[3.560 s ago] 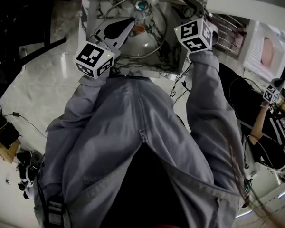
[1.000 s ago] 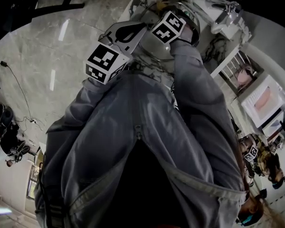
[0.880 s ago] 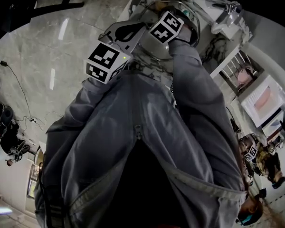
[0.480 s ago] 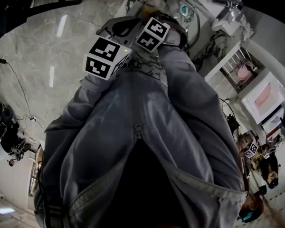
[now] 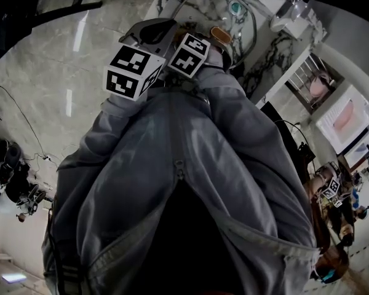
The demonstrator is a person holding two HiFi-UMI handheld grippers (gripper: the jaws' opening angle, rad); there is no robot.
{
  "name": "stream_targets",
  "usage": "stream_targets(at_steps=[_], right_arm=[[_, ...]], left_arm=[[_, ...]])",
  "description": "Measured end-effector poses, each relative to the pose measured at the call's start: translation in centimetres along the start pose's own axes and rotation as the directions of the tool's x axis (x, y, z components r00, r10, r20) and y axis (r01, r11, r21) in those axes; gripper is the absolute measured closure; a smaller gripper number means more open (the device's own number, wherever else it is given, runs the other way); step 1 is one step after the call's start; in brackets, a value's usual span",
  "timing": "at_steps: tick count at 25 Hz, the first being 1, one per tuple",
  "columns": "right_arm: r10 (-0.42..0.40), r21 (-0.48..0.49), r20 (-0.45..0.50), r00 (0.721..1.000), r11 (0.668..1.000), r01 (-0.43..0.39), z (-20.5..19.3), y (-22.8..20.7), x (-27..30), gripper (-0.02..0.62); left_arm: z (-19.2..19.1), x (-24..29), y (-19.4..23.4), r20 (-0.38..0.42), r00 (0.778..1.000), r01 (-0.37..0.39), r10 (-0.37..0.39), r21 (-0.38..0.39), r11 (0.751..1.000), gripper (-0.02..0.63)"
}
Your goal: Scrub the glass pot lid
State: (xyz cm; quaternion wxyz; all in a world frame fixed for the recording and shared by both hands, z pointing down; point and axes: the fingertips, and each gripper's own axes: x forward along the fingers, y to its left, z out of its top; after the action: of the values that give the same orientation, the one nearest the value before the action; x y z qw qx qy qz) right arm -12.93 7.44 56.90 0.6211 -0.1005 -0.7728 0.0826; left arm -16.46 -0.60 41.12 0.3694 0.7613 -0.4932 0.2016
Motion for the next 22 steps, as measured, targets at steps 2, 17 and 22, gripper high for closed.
stream_targets(at_steps=[2, 17, 22], right_arm=[[0.084, 0.047, 0.016, 0.996, 0.995, -0.084, -0.1, 1.4, 0.3, 0.549], [0.128, 0.238, 0.341, 0.931, 0.947, -0.217, -2.9, 1.1, -8.8, 0.549], [-0.022, 0.327, 0.413, 0.91, 0.937, -0.126, -5.4, -3.1, -13.3, 0.549]], left_arm=[[-0.1, 0.0, -0.2, -0.009, 1.0, 0.007, -0.007, 0.007, 1.0, 0.595], [0.3, 3.1, -4.6, -0.087, 0.991, 0.112, -0.104, 0.09, 0.99, 0.595], [0.8, 5.1, -6.0, -0.116, 0.985, 0.142, -0.128, 0.119, 0.983, 0.595]])
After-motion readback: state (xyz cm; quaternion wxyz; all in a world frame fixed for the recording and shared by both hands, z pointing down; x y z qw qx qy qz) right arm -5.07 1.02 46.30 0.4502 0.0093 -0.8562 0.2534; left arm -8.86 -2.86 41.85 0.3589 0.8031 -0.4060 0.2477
